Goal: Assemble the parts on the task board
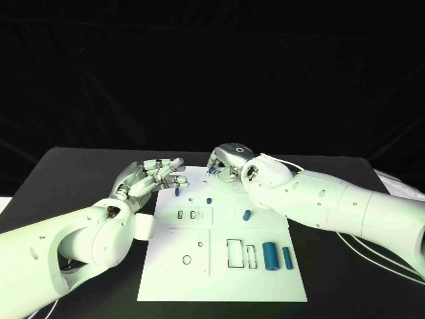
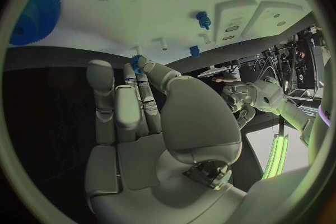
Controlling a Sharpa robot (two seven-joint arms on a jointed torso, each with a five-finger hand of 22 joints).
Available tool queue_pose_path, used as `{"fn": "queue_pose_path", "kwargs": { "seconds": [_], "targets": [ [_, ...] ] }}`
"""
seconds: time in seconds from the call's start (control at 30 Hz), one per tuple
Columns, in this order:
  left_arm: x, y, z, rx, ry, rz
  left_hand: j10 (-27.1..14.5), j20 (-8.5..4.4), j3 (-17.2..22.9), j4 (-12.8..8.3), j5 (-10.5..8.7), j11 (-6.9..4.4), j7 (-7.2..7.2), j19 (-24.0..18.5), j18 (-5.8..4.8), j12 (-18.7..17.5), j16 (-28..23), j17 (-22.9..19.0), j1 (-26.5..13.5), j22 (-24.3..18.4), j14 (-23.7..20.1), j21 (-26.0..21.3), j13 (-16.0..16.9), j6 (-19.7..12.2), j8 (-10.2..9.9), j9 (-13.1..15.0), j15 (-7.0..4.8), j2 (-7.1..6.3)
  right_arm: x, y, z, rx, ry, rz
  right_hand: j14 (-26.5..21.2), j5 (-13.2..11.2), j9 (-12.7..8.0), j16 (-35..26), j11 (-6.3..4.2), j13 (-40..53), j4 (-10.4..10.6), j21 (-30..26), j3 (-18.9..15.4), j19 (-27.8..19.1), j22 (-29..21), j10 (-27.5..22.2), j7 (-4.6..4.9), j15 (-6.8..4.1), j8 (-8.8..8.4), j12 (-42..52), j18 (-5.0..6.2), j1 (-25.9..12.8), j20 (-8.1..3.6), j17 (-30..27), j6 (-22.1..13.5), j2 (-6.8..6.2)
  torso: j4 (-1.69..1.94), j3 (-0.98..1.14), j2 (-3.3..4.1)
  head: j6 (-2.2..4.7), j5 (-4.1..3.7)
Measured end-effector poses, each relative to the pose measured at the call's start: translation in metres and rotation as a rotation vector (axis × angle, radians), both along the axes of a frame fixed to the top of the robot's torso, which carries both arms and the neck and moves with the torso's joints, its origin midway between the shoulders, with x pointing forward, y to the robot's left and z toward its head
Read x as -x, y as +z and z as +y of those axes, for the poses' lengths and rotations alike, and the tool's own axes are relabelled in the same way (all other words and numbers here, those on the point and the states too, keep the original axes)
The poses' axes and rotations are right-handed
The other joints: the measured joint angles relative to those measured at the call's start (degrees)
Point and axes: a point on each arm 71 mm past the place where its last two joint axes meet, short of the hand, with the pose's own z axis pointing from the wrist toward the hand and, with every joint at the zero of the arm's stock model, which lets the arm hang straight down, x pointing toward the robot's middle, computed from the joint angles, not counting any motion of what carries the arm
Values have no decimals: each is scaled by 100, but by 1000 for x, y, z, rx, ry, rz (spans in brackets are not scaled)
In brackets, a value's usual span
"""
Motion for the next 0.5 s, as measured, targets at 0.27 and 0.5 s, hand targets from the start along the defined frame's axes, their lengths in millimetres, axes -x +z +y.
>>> {"fn": "queue_pose_path", "kwargs": {
  "seconds": [0.27,0.5],
  "targets": [
    [0,0,-1,1,-2,0,0,0,0,0,0,0,0,0,0,0,0,0,0,0,0,0,0,0,0,0,0,0,-3,-5,3,0,-5,11,0,0,2,22,-1,3,0,0,0,0,4,-1,9,0,-21,-29,0,0,0,-1,-11,0,10,-10,11,-19,-24],
    [0,0,-1,1,-3,1,0,0,0,0,0,0,0,0,0,0,0,-1,0,-1,0,0,0,0,0,0,0,0,-4,-5,7,-2,-3,11,0,0,2,22,-15,3,17,0,17,-23,3,-15,26,0,-34,-49,0,0,23,-14,-30,0,20,-11,14,-28,-25]
  ]
}}
